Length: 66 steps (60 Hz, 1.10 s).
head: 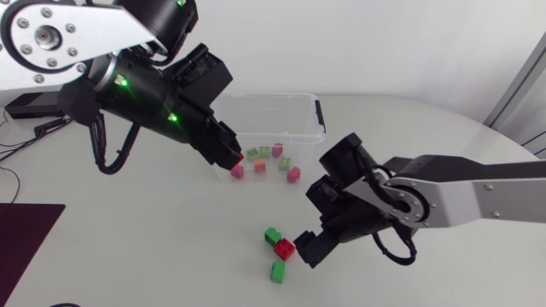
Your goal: Pick up the duplo bricks and place them in the container
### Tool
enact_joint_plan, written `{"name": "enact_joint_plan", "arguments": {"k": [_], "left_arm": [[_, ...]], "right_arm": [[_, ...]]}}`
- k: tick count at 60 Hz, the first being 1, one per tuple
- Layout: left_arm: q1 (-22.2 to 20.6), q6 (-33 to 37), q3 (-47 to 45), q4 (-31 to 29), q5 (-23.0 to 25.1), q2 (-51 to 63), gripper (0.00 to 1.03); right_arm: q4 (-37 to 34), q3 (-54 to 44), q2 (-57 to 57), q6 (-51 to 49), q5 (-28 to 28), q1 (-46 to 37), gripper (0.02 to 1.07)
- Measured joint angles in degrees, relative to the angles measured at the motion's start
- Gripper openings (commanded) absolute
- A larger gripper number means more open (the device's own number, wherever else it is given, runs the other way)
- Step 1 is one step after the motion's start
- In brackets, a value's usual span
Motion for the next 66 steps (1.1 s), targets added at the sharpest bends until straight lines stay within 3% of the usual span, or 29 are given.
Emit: {"name": "enact_joint_plan", "arguments": {"k": [19,38,52,56,57,58,64,66], "left_arm": [[5.16,0.76,8.31,9.79,2.01,7.21,0.03],[9.81,-0.22,13.88,15.52,3.82,17.16,0.03],[11.23,-1.46,15.45,16.13,3.85,23.52,0.03],[11.63,-1.95,16.44,16.11,3.87,25.42,0.04],[11.69,-2.12,16.55,16.13,3.89,25.64,0.14],[11.85,-2.30,16.70,16.13,3.93,26.14,0.16],[12.33,-2.32,16.90,16.15,4.28,26.82,0.80],[12.44,-2.32,16.90,16.06,4.28,26.84,0.96]], "right_arm": [[-4.20,8.17,11.93,1.27,1.70,2.56,1.02],[-5.55,11.54,15.34,1.29,1.88,5.29,1.02],[-7.28,13.29,17.81,1.29,2.71,6.03,0.92],[-7.85,14.47,18.49,1.29,2.73,6.03,0.84],[-7.93,14.71,18.67,1.27,2.73,6.03,0.81],[-7.98,15.10,18.95,1.27,2.71,6.03,0.80],[-7.98,16.00,20.04,1.27,2.73,6.03,0.77],[-8.13,16.09,20.28,1.25,2.71,6.03,0.74]]}}
